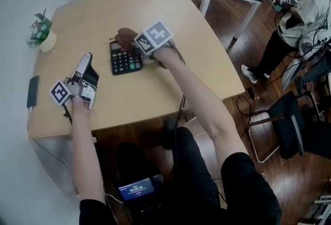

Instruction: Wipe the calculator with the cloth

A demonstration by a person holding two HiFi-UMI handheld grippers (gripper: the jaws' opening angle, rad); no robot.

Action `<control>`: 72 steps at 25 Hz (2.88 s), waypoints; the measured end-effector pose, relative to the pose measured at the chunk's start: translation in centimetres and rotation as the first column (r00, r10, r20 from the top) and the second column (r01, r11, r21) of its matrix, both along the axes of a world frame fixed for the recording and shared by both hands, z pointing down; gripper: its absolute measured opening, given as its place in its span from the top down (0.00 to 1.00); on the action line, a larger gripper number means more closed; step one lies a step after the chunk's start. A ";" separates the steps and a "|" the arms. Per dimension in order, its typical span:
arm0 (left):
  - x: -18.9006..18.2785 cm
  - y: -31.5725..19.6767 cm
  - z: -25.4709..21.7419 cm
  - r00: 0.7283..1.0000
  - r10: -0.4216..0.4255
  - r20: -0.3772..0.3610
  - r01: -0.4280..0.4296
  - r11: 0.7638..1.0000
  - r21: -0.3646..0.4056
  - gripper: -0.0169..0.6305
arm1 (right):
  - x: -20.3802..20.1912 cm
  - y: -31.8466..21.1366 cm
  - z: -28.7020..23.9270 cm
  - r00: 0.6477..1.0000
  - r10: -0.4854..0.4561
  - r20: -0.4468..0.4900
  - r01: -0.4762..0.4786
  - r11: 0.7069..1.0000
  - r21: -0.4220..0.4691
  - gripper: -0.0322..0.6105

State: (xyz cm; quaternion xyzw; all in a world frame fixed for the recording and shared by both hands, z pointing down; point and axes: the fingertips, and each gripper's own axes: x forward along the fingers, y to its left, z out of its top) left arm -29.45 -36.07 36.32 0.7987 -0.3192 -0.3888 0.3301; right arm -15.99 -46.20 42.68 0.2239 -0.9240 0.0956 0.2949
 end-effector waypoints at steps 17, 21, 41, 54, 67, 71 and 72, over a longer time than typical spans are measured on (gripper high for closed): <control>-0.4 0.1 -0.1 1.000 -0.008 -0.023 0.009 1.000 0.015 0.97 | -2.6 1.4 -4.5 0.971 -0.167 -0.171 0.224 0.885 0.408 0.85; -0.4 0.1 0.2 0.999 -0.016 -0.030 0.016 1.000 0.008 0.97 | -5.9 2.8 -1.4 0.897 -0.244 -0.368 0.397 0.813 0.427 0.85; -0.7 0.1 0.0 0.999 -0.018 -0.026 0.019 1.000 0.011 0.97 | -3.2 14.5 0.9 0.756 -0.559 -0.341 0.638 0.745 0.194 0.85; -0.8 0.2 0.0 0.998 -0.018 -0.064 0.019 1.000 0.014 0.97 | -5.7 3.9 0.2 0.869 -0.262 -0.420 0.426 0.827 0.366 0.85; -1.0 0.1 -0.1 0.999 -0.024 -0.049 0.024 1.000 0.018 0.97 | -2.7 16.4 3.3 0.691 -0.555 -0.463 0.676 0.723 0.143 0.85; -1.0 0.1 -0.1 0.998 -0.021 -0.057 0.022 1.000 0.016 0.97 | -2.9 14.5 1.0 0.772 -0.522 -0.364 0.607 0.775 0.176 0.85; -1.0 0.2 -0.1 0.998 -0.021 -0.059 0.022 1.000 0.017 0.97 | -3.1 12.7 -0.2 0.819 -0.467 -0.332 0.549 0.806 0.220 0.85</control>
